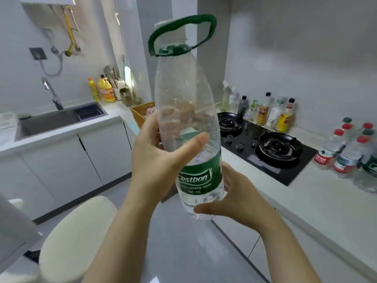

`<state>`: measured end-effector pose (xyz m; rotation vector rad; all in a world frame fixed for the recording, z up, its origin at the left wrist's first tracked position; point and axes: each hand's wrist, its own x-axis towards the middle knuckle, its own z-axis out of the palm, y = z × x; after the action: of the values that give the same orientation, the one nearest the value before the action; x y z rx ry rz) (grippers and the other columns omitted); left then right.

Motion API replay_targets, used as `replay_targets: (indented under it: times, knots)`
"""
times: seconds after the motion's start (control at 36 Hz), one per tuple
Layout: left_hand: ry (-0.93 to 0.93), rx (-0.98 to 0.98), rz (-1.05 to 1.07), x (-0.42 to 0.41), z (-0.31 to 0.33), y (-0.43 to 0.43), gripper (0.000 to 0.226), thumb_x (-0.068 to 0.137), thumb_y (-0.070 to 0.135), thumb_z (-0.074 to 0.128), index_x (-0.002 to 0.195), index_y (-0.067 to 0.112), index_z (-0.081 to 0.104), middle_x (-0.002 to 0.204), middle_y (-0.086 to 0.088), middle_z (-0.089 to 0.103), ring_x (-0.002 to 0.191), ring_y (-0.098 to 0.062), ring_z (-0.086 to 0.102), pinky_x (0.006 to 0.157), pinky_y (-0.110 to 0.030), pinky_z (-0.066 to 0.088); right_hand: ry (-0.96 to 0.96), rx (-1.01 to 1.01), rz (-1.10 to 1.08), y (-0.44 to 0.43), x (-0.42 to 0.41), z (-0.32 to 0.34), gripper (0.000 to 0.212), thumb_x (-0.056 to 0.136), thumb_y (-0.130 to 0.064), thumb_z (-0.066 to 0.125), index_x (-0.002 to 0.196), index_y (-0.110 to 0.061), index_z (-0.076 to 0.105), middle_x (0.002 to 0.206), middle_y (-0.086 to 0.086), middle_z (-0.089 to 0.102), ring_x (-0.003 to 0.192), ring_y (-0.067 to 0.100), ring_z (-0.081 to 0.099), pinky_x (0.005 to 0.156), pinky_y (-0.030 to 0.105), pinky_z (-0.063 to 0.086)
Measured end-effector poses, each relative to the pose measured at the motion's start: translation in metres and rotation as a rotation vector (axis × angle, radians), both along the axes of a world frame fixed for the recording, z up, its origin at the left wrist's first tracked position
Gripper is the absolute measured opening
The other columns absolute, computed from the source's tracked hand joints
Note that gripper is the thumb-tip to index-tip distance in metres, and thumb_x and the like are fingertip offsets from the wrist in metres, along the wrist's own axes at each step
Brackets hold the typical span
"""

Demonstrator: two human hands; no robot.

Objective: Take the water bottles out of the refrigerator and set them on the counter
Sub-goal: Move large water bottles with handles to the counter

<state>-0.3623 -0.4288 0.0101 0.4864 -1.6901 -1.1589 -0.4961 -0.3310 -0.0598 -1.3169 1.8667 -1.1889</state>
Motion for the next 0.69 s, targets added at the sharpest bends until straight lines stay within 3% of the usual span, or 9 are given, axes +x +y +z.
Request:
replay_targets:
  times: [0.08,0.22,0.39,0.5,0.64,0.69]
  knots:
    - [0.004,0.006,-0.071,-0.031,-0.002,0.007,0.052,0.058,0.034,0.085,0.104,0.035,0.061,0.1,0.011,0.073,0.093,-0.005,0.07,0.071,-0.017,0.055,0.002,-0.002,-0.055,0.014,-0.025,-0.002,0.078,0.052,-0.027,0.093,0.112,-0.052,0.05,0.108,-0.03,0.066,0.098,-0.011,0.063,0.084,0.019,0.053]
    - [-0.017,0.002,-0.164,-0.074,-0.009,0.013,0.054,0.056,0.041,0.079,0.107,0.039,0.06,0.104,0.013,0.071,0.098,-0.008,0.069,0.079,-0.031,0.058,0.006,0.021,-0.164,0.031,-0.057,-0.008,0.079,0.052,-0.034,0.093,0.11,-0.058,0.044,0.11,-0.033,0.064,0.1,-0.015,0.06,0.082,0.012,0.049]
    - [-0.009,0.001,-0.325,-0.124,-0.011,0.011,0.053,0.061,0.027,0.087,0.104,0.041,0.059,0.101,0.015,0.071,0.095,-0.001,0.068,0.07,-0.013,0.053,0.024,0.041,-0.309,0.043,-0.089,-0.008,0.084,0.053,-0.034,0.092,0.118,-0.056,0.042,0.11,-0.035,0.063,0.099,-0.017,0.058,0.078,0.008,0.047]
    - [-0.003,-0.009,-0.427,-0.155,-0.012,0.005,0.052,0.06,0.027,0.088,0.099,0.044,0.058,0.097,0.02,0.07,0.092,0.004,0.067,0.069,-0.01,0.051,0.023,0.063,-0.421,0.044,-0.109,-0.008,0.081,0.052,-0.034,0.09,0.117,-0.053,0.046,0.107,-0.033,0.064,0.097,-0.013,0.061,0.081,0.018,0.053]
    - [0.0,0.019,-0.585,-0.198,-0.013,-0.01,0.05,0.058,0.035,0.081,0.103,0.041,0.062,0.102,0.013,0.072,0.096,-0.006,0.07,0.076,-0.021,0.056,0.025,0.071,-0.578,0.04,-0.132,-0.01,0.081,0.05,-0.032,0.092,0.113,-0.054,0.046,0.102,-0.035,0.065,0.094,-0.017,0.06,0.076,0.009,0.05]
    - [-0.005,0.015,-0.625,-0.215,-0.014,-0.015,0.052,0.058,0.031,0.084,0.105,0.035,0.063,0.101,0.014,0.072,0.095,-0.005,0.07,0.076,-0.02,0.055,0.019,0.07,-0.644,0.04,-0.141,-0.012,0.082,0.05,-0.031,0.092,0.115,-0.052,0.047,0.103,-0.034,0.066,0.095,-0.014,0.061,0.08,0.015,0.053]
